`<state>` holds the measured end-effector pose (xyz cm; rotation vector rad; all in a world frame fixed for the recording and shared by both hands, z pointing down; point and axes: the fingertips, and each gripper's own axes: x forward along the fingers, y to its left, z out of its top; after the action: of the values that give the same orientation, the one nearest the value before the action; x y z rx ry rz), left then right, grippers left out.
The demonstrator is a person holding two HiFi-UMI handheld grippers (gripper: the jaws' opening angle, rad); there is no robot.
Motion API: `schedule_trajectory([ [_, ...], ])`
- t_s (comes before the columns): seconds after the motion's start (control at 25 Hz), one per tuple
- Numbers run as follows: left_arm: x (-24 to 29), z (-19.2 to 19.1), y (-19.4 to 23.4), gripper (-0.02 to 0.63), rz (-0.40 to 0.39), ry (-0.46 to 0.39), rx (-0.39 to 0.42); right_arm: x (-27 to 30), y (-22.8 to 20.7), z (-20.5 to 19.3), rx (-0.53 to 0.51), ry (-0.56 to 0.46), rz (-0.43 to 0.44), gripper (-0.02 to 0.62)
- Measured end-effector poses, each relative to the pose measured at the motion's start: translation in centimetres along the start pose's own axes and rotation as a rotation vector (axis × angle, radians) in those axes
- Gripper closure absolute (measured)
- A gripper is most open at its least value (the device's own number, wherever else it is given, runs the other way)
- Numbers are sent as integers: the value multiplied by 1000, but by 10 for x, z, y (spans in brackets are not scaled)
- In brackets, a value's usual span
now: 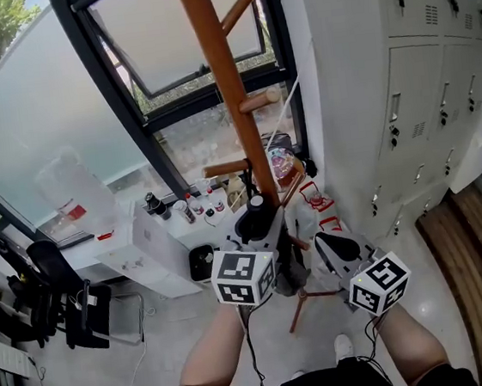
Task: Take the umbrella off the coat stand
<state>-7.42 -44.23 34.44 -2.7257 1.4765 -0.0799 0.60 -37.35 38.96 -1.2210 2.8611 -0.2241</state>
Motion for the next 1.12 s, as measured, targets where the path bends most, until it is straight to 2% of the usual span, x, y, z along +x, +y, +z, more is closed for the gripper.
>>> schedule_trajectory([
  [0.24, -8, 11, 5, 426, -2, -19, -32, -1, 2, 2, -5, -5, 3, 541],
  [0.72, -29, 45, 24, 428, 31, -78, -42, 4, 8, 3, -8, -8, 26, 541],
  [1.12, -55, 53, 37, 430, 69, -94, -46, 13, 23, 12, -21, -16, 57, 541],
])
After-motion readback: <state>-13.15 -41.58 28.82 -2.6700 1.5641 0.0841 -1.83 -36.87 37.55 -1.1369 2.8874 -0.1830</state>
